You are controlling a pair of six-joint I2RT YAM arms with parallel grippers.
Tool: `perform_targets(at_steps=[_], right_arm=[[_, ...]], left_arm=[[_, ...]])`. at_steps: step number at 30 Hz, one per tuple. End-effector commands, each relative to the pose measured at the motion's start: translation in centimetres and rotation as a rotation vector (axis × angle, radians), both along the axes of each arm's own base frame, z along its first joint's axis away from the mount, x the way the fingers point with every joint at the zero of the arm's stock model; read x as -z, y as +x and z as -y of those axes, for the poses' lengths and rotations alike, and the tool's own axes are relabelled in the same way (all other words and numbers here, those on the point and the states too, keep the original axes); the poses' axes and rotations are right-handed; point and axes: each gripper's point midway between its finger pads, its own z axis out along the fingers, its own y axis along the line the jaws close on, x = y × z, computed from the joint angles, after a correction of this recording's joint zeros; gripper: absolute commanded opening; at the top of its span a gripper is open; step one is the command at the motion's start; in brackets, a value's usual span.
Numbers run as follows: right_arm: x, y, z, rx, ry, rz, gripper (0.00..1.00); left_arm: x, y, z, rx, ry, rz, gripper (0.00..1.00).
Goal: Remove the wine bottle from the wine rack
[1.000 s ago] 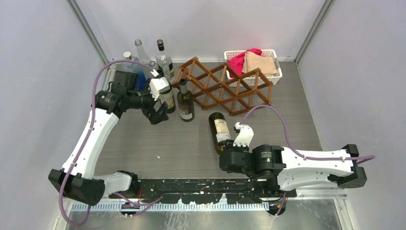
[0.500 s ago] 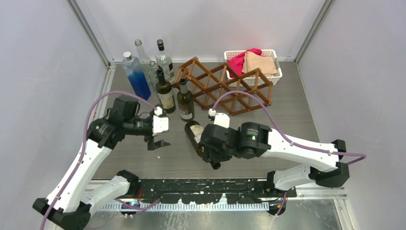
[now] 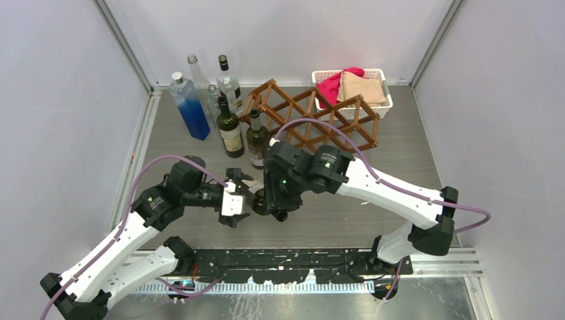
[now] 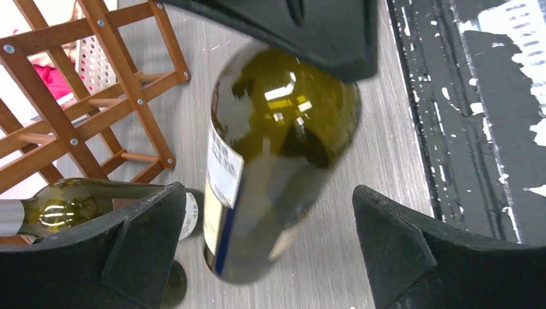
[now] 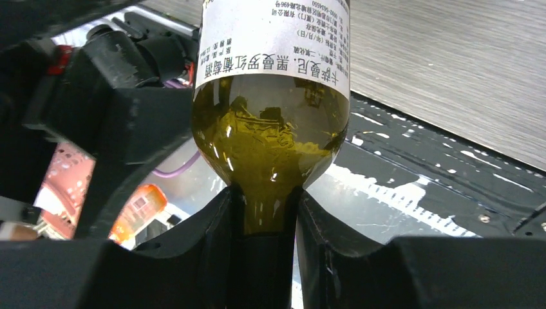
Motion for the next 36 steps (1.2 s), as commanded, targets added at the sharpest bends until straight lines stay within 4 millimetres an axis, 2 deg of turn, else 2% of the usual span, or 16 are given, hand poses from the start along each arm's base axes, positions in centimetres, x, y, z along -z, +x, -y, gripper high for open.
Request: perform_targets(at_steps=[1,7,11,16,17,18,19,20,21,22,24,27,28,31,36], right_arm=[[-6.0,0.1,-4.6,-0.104,0.258,0.04,0.01],[-6.8,0.8,-6.1,-0.109,0.308,0.027,0.01],[-7.0,0.7,-7.3,-0.12,0.355,-0.009,0.01],[-6.7,0.8,-7.9,-0.131,0.363,-0.033,0.01],[-6.5,0.9,-7.9,-0.131,0.359,-0.035,0.01],[-6.4,0.9,-7.8,-0.127,0.353,-0.036,0.01],[-6.3,1.0,-7.7,-0.122,0.346,-0.033,0.01],[-6.1,1.1,-7.5,-0.117,0.337,-0.031,0.01],[-5.9,1.2,-7.2,-0.109,0.33,-0.031,0.01],[-5.7,1.5,-6.9,-0.099,0.323,-0.032,0.12],[-5.4,2.0,-6.4,-0.072,0.317,-0.03,0.41],[-5.5,2.9,-5.9,-0.031,0.343,-0.023,0.72],[-5.5,3.2,-5.7,-0.016,0.347,-0.017,0.78],[-6.1,4.1,-4.9,0.022,0.364,0.013,0.89],[-7.2,5.8,-2.2,0.126,0.353,0.102,0.92]], left_arm=[[-1.4,1.5,1.4,-0.017,-0.057,0.08,1.0],[0.6,1.1,1.8,-0.021,-0.015,0.019,1.0],[1.1,1.3,1.8,-0.044,-0.04,0.032,0.96],[1.9,1.2,1.8,-0.03,-0.047,0.045,0.99],[1.9,1.3,1.8,-0.034,-0.047,0.049,0.97],[2.0,1.5,1.8,-0.043,-0.048,0.06,0.92],[1.9,1.7,1.7,-0.051,-0.052,0.073,0.81],[1.8,1.9,1.6,-0.063,-0.057,0.086,0.57],[1.8,2.2,1.6,-0.076,-0.059,0.096,0.4],[1.7,2.4,1.5,-0.088,-0.066,0.109,0.23],[1.6,2.9,1.3,-0.123,-0.084,0.128,0.02],[1.2,3.8,1.3,-0.179,-0.128,0.142,0.0],[1.0,4.1,1.3,-0.202,-0.143,0.139,0.0],[0.9,5.1,1.2,-0.268,-0.169,0.119,0.0],[0.4,6.8,0.9,-0.381,-0.218,0.106,0.0]])
